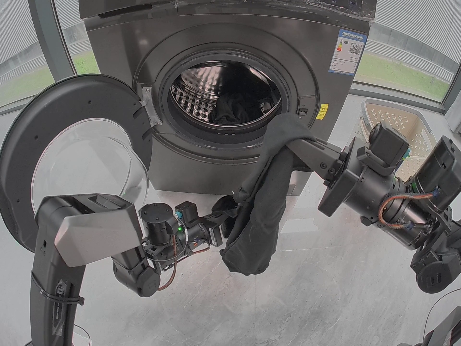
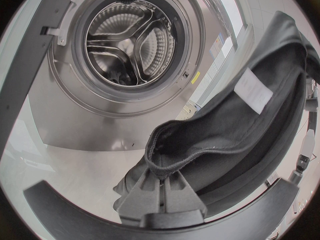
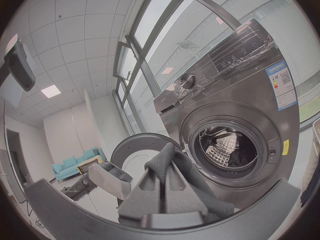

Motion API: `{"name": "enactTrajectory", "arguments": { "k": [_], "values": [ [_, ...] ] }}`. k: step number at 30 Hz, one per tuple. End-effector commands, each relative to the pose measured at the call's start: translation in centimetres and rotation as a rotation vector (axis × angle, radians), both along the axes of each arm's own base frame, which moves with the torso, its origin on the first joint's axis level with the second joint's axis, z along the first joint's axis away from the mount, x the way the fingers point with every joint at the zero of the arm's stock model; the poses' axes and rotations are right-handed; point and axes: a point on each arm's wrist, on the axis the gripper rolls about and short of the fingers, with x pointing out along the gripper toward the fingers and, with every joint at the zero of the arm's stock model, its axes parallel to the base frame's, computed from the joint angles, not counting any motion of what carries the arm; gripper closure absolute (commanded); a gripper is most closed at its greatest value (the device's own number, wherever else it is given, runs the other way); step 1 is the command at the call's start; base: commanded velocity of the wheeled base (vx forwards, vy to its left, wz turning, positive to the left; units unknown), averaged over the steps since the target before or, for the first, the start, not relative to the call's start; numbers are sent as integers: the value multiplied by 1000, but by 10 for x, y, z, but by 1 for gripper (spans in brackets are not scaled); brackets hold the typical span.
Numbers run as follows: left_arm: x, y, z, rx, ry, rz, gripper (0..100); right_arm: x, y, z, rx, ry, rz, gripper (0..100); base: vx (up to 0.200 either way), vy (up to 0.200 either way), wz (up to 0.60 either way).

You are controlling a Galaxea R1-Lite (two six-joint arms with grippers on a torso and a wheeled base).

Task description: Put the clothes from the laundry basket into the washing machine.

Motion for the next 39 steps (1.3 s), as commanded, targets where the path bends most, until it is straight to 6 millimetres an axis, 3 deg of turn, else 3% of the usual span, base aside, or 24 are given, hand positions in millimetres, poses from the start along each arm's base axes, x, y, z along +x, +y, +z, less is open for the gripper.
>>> {"name": "enactTrajectory", "arguments": {
  "k": [1,2,4,9,12,16,23,29,39],
  "values": [
    [-25,25,60,-36,-71,36,100,17,-15,-4,-11,11,-84,100,0,0,0],
    [-25,25,60,-36,-71,36,100,17,-15,-4,-11,11,-84,100,0,0,0],
    [-51,40,91,-45,-116,76,100,21,-17,-8,-15,29,-116,100,0,0,0],
    [-95,65,123,-65,-160,104,100,21,-20,-15,-21,63,-164,100,0,0,0],
    [-113,87,141,-82,-209,147,100,24,-31,-27,-50,98,-204,100,0,0,0],
    [-127,95,155,-109,-251,150,100,24,-41,-38,-70,125,-230,100,0,0,0],
    [-128,105,170,-130,-313,171,100,27,-55,-39,-56,112,-270,100,0,0,0],
    [-126,104,173,-136,-323,164,100,36,-62,-30,-18,67,-315,100,0,0,0],
    [-126,104,190,-171,-389,176,100,43,-78,-33,-24,73,-381,100,0,0,0]
  ]
}}
